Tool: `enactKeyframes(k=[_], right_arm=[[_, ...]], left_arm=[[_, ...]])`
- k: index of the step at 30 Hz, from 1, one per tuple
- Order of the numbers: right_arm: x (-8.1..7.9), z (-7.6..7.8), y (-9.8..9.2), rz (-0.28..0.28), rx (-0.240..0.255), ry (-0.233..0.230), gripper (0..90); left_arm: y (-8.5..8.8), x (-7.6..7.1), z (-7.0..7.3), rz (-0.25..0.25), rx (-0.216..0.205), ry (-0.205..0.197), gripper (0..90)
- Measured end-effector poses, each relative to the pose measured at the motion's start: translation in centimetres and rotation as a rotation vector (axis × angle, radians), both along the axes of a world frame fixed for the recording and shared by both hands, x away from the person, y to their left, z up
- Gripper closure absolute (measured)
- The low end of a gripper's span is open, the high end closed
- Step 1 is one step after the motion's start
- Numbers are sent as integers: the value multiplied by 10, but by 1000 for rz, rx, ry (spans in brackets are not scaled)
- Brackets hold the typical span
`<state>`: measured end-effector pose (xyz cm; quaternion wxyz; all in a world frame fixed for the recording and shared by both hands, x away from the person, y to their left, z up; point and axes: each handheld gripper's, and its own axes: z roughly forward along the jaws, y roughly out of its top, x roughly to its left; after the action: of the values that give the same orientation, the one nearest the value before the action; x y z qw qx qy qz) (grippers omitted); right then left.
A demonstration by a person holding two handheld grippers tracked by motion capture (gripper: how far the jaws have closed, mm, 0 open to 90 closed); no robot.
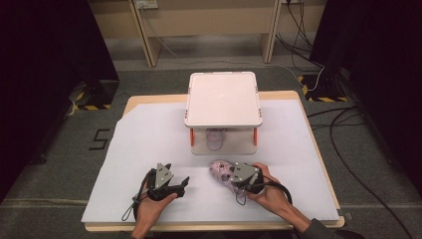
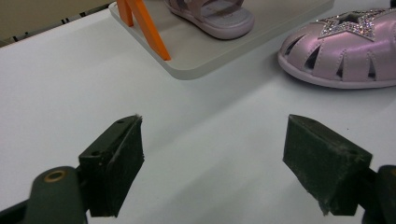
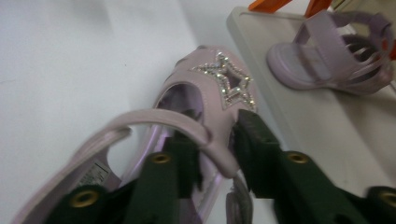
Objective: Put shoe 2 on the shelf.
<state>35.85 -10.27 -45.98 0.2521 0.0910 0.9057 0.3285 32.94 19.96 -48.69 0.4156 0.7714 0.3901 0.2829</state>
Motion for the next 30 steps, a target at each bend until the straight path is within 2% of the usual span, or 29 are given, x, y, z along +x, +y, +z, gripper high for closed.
enactKeyframes(k=[3, 5, 10, 14, 19, 25, 30], right_arm=[[-1, 4, -2, -16, 18, -13, 801], [-1, 7, -5, -23, 50, 6, 810], [-1, 18, -10, -37, 107, 4, 818], [4, 21, -18, -90, 133, -3, 818], [17, 22, -29, -165, 125, -54, 818], [35, 20, -34, -254, 120, -87, 818], [51, 18, -30, -316, 69, -140, 819]], left_arm=[[0, 0, 1, 1, 0, -1, 196], [1, 0, 1, 2, -4, -3, 196], [2, 0, 1, 5, -4, -5, 195], [1, 0, 1, 4, -5, -6, 196], [1, 0, 1, 5, -5, -6, 196], [2, 0, 2, 5, -2, -5, 197], [2, -1, 2, 7, -5, -6, 197]])
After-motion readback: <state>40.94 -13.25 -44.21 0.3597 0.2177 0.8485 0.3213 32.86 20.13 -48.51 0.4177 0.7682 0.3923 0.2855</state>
